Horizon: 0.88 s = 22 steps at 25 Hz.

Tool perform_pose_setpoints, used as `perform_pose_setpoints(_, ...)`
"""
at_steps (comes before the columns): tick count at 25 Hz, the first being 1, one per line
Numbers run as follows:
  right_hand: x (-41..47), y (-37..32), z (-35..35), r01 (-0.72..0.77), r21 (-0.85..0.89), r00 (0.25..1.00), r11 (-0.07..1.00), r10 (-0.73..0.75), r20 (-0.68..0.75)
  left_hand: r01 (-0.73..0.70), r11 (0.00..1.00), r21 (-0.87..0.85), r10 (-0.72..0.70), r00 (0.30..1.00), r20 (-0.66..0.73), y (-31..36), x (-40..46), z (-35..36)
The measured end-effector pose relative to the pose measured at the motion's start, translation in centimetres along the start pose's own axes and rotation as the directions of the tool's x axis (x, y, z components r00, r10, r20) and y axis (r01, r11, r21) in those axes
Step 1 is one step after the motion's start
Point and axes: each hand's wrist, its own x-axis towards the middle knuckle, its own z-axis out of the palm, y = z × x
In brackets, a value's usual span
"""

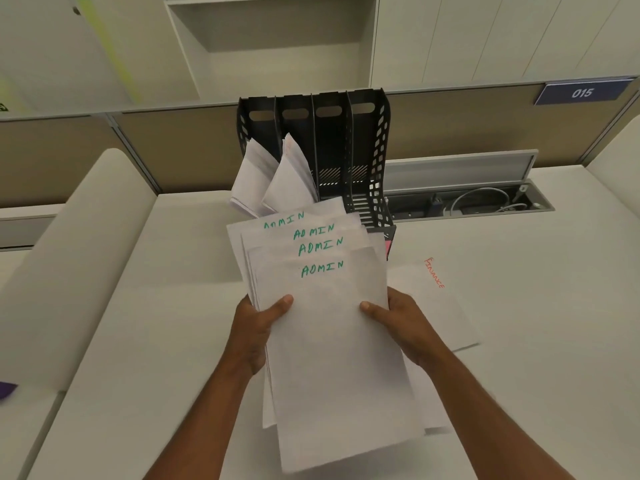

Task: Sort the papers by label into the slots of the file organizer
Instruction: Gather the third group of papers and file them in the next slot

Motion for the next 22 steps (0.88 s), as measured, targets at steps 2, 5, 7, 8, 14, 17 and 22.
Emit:
perform_pose_setpoints(2, -0.4, -2.2, 1.0, 0.108, -0.168, 0.985, 0.98, -0.128, -0.113, -0.092, 0.994, 0.059, 0.091, 0.996, 0.01, 1.8, -0.5, 1.5)
perform_pose_setpoints(5, -1.5, -5.4, 2.4, 0.345, -0.219, 0.881, 0.912, -0.396, -0.259, -0.335, 0.928, 0.164, 0.337, 0.941, 0.015, 5.1, -1.9, 3.5)
perform_pose_setpoints(7, -2.4, -7.0, 2.8, 0.53, -0.199, 0.746, 0.825, -0.564, -0.354, -0.516, 0.839, 0.171, 0.517, 0.855, 0.045, 7.0, -3.2, 4.5)
perform_pose_setpoints(8, -2.6, -7.5, 2.8, 0.6, -0.167, 0.69, 0.783, -0.611, -0.388, -0.589, 0.79, 0.168, 0.59, 0.806, 0.052, 7.6, -3.8, 4.9)
perform_pose_setpoints(14, -1.2, -3.7, 2.4, 0.511, 0.077, 0.798, 0.856, -0.438, -0.414, -0.459, 0.864, 0.208, 0.471, 0.882, -0.008, 2.4, -2.9, 4.9)
perform_pose_setpoints(17, -0.4, -1.3, 1.7, 0.383, 0.137, 0.875, 0.914, -0.311, -0.371, -0.36, 0.891, 0.278, 0.377, 0.926, -0.008, -0.3, -2.2, 3.5)
perform_pose_setpoints(22, 0.1, -1.2, 2.1, 0.346, 0.153, 0.909, 0.926, -0.29, -0.301, -0.301, 0.92, 0.251, 0.316, 0.949, -0.022, -1.9, -1.9, 3.0)
